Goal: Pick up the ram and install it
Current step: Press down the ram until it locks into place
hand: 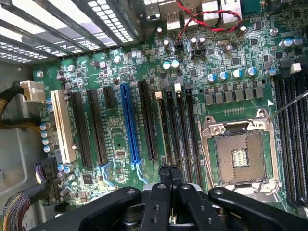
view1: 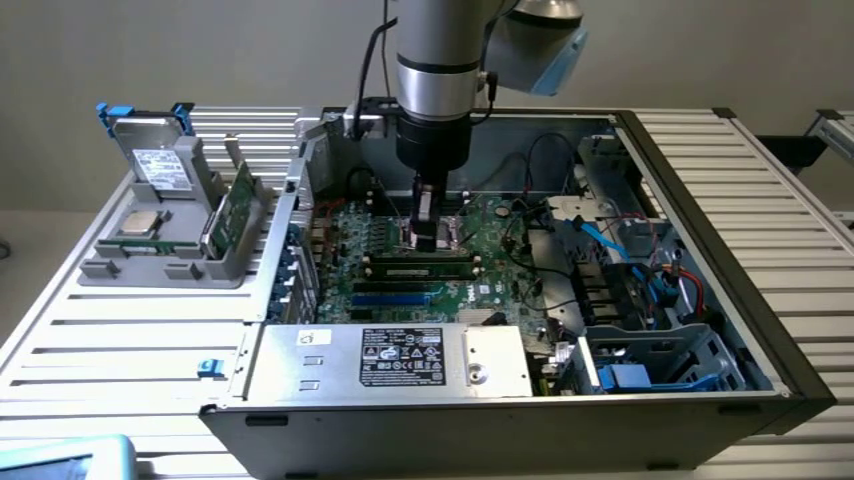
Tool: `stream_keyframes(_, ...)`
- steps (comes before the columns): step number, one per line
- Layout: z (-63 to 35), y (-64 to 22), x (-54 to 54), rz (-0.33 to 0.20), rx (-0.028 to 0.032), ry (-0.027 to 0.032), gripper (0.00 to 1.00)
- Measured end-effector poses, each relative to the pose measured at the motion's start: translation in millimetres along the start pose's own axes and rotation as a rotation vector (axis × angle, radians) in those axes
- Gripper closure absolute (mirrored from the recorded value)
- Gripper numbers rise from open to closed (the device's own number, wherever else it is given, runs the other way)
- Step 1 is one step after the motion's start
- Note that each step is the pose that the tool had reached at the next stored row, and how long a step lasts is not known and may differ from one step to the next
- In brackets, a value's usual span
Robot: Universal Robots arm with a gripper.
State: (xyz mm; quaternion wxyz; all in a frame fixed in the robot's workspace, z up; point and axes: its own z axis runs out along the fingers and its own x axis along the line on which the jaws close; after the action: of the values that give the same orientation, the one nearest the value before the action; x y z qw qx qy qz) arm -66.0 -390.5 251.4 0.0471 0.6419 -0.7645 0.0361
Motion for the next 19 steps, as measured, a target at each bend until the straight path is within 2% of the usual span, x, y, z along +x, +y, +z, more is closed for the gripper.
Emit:
stream_keyframes(2,0.1,0.0,0.0,0.021,-0.0021,0.0001,0.89)
stream_keyframes(4,0.1,0.0,0.0,0.039,-0.0017,0.0003,0.89)
stream_keyframes(7,0.3,0.0,-0.1,0.066,0.0056,-0.0021,0.89)
stream_keyframes(10,0.3,0.0,-0.1,0.092,0.0173,-0.0050,0.89)
stream_keyframes(11,0.4,-0.1,-0.1,0.102,0.0193,-0.0057,0.89)
stream_keyframes(13,0.3,0.0,-0.1,0.123,0.0179,-0.0056,0.89)
stream_keyframes(19,0.2,0.0,0.0,0.206,0.0082,-0.0045,0.89)
